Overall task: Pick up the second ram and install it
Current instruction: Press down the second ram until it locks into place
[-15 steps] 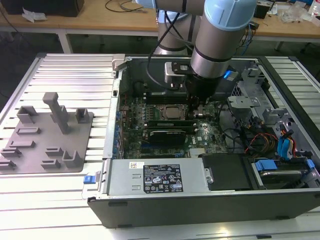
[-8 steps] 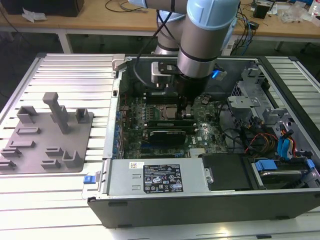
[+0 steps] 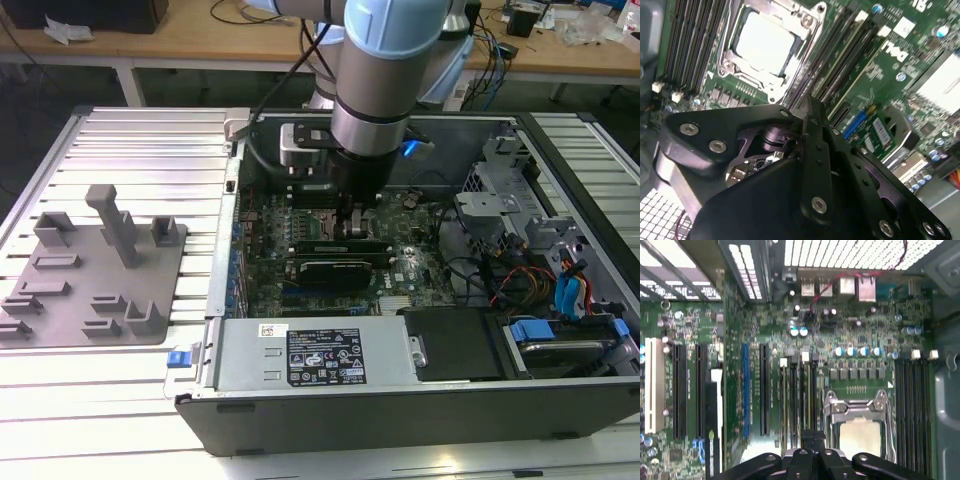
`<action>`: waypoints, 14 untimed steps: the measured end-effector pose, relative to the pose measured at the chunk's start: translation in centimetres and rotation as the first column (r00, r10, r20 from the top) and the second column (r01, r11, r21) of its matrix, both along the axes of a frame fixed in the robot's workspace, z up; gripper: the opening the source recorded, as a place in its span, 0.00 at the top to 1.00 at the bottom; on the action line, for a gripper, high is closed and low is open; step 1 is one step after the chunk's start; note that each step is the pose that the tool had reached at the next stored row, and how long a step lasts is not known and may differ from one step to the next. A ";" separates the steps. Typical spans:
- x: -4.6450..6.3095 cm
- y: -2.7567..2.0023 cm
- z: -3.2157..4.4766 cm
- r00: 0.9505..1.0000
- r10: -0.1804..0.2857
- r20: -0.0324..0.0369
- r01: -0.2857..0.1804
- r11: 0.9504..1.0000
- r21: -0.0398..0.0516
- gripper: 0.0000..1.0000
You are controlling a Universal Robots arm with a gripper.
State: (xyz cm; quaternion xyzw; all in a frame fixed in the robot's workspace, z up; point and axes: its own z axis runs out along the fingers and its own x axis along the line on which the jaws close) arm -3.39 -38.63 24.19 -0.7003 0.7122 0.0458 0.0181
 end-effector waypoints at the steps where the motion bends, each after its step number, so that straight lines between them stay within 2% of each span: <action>1: -0.2 0.00 0.00 1.000 0.000 0.000 0.000 1.000 0.000 0.92; 7: -1.2 0.00 0.00 1.000 0.000 0.000 0.000 1.000 0.000 0.92; 14: -1.4 0.00 -0.49 1.000 0.000 0.000 0.000 1.000 0.000 0.92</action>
